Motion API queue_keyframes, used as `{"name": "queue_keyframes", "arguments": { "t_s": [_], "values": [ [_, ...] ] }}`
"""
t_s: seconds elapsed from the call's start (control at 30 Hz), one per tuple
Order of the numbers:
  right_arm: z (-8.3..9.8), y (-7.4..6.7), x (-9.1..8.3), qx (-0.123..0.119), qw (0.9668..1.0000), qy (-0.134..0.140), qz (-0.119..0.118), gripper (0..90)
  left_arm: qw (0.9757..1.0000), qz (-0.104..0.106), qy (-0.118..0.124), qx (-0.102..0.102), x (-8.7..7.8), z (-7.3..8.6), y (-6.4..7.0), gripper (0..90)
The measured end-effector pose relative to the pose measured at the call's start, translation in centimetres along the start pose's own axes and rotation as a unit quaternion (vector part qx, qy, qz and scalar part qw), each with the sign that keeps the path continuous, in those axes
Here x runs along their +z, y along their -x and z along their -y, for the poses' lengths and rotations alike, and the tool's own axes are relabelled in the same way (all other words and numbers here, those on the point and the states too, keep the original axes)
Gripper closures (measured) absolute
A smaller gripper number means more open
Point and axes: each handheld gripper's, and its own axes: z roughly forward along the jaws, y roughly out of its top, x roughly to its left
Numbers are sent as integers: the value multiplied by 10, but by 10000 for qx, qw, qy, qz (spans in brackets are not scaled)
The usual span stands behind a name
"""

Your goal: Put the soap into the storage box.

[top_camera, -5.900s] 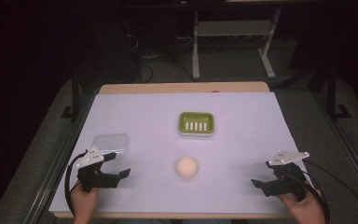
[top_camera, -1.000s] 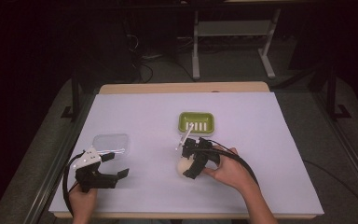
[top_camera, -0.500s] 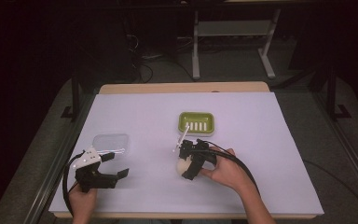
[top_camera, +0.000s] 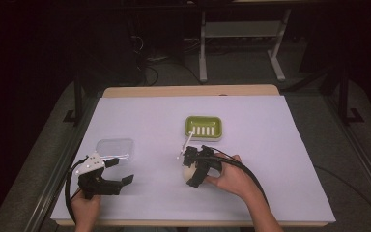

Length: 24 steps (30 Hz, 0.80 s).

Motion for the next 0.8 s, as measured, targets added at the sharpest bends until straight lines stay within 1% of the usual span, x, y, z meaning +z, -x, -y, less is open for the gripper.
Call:
{"name": "queue_keyframes", "arguments": {
  "t_s": [0.23, 0.27, 0.3, 0.5, 0.8],
  "values": [
    [-1, -1, 4, 4, 10000, -74, -14, 143, 10000, 2, 5, -9, 0, 0, 0, 129],
    [-1, -1, 5, 1, 10000, -81, -11, 144, 10000, 3, 12, 16, 0, 0, 0, 129],
    [-1, 0, 6, 7, 10000, -87, -2, 143, 10000, 12, 24, -36, 1, 0, 1, 129],
    [-1, 0, 8, 22, 9999, -130, -5, 144, 10000, 11, 18, -39, 1, 0, 1, 129],
    [-2, 0, 12, -14, 9998, -198, 89, 155, 10000, 19, 20, -25, 1, 0, 1, 129]
  ]
}}
